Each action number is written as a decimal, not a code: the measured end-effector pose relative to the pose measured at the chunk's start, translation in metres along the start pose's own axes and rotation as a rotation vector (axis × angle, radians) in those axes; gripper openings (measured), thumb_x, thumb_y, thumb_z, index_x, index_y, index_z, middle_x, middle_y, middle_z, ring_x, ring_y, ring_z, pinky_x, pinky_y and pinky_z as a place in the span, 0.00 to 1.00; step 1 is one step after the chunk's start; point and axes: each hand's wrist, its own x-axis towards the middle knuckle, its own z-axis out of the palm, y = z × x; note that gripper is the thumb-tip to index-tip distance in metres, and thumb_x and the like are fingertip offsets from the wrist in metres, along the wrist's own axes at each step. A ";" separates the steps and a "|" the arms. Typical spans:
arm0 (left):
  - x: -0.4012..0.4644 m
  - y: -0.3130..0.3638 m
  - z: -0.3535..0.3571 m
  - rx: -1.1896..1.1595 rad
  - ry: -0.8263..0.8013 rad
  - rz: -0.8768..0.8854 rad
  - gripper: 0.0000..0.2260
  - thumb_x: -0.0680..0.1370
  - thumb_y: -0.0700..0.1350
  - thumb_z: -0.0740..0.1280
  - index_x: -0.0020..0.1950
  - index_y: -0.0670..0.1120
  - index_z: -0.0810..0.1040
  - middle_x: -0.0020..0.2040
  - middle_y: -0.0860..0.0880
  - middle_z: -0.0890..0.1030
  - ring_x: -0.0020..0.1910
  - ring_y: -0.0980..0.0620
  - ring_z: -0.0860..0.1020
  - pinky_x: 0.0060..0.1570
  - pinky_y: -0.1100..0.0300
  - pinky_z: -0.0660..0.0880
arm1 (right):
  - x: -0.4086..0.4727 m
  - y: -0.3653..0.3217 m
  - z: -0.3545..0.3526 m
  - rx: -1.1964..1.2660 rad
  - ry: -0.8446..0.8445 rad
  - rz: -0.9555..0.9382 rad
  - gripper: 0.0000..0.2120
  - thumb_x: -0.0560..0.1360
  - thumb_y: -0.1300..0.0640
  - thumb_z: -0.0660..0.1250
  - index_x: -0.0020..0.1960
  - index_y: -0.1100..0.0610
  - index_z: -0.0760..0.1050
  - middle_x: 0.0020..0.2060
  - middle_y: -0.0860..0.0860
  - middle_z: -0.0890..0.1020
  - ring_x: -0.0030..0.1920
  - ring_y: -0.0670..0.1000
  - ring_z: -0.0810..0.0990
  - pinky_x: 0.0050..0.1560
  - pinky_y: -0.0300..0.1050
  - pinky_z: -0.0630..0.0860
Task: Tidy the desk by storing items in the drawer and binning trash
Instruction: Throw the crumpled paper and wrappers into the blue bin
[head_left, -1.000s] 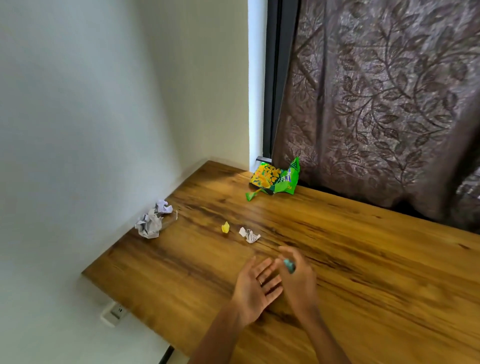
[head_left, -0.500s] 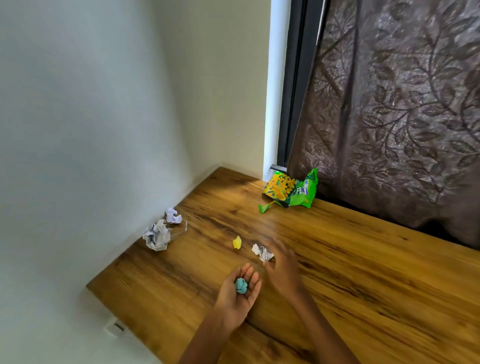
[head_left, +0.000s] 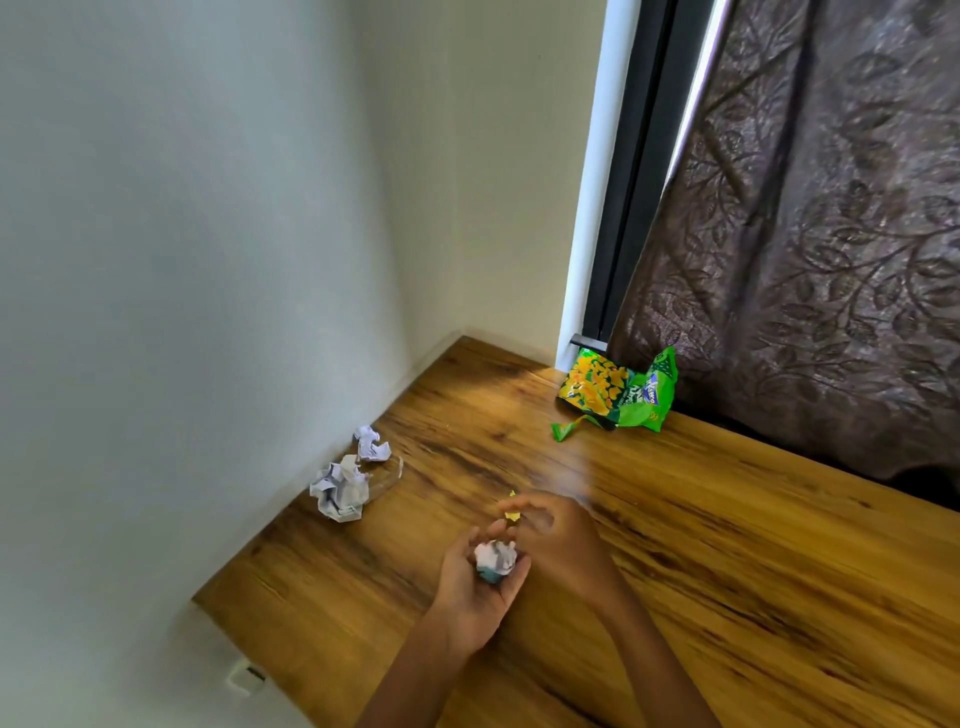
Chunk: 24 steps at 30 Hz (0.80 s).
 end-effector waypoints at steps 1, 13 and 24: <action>0.001 0.005 0.000 -0.021 -0.004 -0.004 0.13 0.80 0.45 0.59 0.45 0.37 0.77 0.35 0.40 0.82 0.33 0.44 0.82 0.31 0.49 0.80 | 0.006 0.000 0.000 0.003 0.050 0.018 0.15 0.71 0.66 0.64 0.47 0.47 0.80 0.45 0.42 0.82 0.47 0.38 0.80 0.49 0.35 0.77; -0.002 0.051 -0.019 -0.091 -0.039 0.038 0.12 0.79 0.44 0.60 0.45 0.38 0.78 0.35 0.42 0.82 0.30 0.45 0.82 0.37 0.49 0.80 | 0.040 0.041 0.041 -0.539 0.253 -0.002 0.15 0.75 0.65 0.63 0.57 0.52 0.78 0.56 0.49 0.80 0.57 0.51 0.74 0.55 0.42 0.69; -0.009 0.077 -0.027 -0.141 -0.014 0.057 0.14 0.79 0.50 0.60 0.51 0.41 0.78 0.41 0.41 0.81 0.40 0.46 0.78 0.34 0.57 0.79 | 0.033 -0.026 0.088 -0.345 -0.082 -0.155 0.12 0.73 0.59 0.64 0.53 0.47 0.81 0.47 0.41 0.82 0.47 0.41 0.76 0.49 0.39 0.74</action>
